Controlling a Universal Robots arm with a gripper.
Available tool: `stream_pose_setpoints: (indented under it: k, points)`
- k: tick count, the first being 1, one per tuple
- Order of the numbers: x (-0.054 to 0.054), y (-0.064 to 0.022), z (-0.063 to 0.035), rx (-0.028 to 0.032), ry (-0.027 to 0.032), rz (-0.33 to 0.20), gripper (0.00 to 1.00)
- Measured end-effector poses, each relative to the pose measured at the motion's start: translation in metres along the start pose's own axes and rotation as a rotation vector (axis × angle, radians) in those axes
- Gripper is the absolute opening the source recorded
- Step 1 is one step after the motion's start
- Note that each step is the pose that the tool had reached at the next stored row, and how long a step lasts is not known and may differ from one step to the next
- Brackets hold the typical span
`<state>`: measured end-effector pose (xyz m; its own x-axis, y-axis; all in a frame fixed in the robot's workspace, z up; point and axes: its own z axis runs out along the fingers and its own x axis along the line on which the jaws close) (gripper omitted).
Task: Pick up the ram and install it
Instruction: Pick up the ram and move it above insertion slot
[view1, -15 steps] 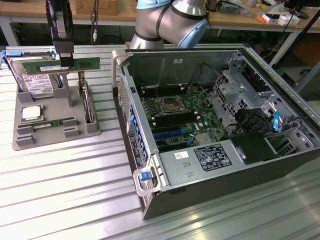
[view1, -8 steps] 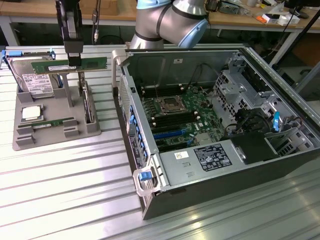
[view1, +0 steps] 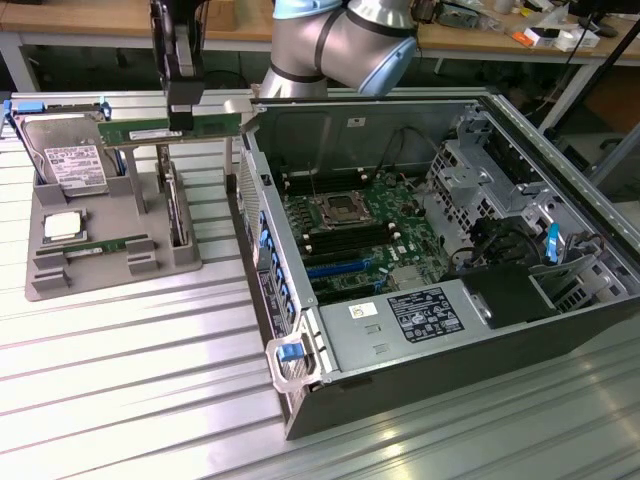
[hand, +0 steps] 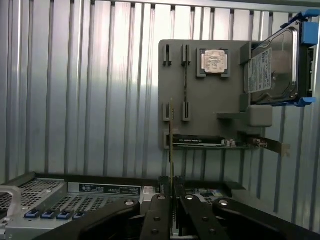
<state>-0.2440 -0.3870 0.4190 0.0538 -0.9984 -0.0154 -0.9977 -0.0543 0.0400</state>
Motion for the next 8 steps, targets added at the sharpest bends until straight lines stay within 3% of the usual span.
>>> stream_pose_setpoints:
  k: [8]
  points:
    - [0.001,-0.0238,-0.001,0.0,0.0,0.0,0.13]
